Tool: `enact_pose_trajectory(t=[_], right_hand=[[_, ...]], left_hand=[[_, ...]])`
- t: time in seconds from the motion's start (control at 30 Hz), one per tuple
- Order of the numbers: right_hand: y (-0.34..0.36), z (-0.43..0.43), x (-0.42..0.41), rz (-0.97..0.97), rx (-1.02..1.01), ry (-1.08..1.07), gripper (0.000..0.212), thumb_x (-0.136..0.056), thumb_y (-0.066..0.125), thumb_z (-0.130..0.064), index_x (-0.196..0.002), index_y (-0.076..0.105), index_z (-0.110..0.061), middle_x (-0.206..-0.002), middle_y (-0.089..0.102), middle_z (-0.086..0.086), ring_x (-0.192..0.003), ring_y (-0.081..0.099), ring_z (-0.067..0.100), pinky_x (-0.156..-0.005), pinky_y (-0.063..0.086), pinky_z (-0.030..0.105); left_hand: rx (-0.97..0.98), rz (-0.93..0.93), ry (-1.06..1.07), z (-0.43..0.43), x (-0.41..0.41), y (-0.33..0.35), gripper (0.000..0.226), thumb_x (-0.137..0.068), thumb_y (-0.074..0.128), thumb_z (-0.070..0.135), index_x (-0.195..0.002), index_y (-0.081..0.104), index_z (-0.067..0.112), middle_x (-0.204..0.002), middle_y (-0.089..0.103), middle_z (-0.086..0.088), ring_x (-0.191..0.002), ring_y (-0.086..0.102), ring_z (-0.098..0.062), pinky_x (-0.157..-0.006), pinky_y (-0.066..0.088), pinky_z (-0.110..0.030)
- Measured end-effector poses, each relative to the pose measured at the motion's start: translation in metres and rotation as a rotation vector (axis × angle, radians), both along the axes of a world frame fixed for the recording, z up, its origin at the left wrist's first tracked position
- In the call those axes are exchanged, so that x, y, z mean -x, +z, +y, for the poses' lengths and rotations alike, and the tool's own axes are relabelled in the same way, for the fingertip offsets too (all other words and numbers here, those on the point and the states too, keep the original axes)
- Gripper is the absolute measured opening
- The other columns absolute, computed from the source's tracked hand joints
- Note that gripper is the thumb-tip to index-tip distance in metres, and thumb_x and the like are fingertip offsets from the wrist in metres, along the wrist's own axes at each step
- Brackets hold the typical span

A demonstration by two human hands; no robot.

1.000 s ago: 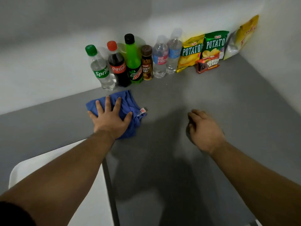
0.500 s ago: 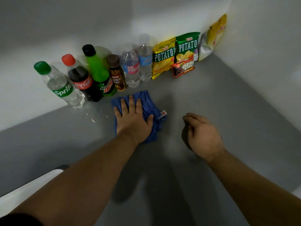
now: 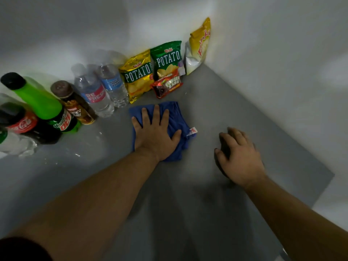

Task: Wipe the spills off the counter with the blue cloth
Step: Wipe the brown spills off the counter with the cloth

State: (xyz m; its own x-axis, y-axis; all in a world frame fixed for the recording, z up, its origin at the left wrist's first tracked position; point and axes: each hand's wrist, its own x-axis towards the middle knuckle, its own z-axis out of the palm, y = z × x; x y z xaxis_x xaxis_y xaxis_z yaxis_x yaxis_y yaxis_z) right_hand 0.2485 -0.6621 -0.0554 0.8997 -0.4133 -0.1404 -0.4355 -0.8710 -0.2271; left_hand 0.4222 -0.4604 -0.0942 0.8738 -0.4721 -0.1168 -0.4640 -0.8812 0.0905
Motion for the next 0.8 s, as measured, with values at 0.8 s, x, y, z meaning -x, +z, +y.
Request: enact_pose_trajectory(t=[0.8], right_hand=[[0.003, -0.058, 0.086, -0.100, -0.150, -0.149, 0.047, -0.100, 0.054, -0.027, -0.147, 0.052, -0.021, -0.153, 0.050, 0.003, -0.139, 0.046, 0.026, -0.117, 0.034, 0.037]], left_hand=[[-0.024, 0.001, -0.365, -0.088, 0.070, 0.004, 0.089, -0.092, 0.017, 0.081, -0.166, 0.006, 0.033, -0.176, 0.002, -0.004, -0.160, 0.002, -0.043, -0.125, 0.004, -0.070]])
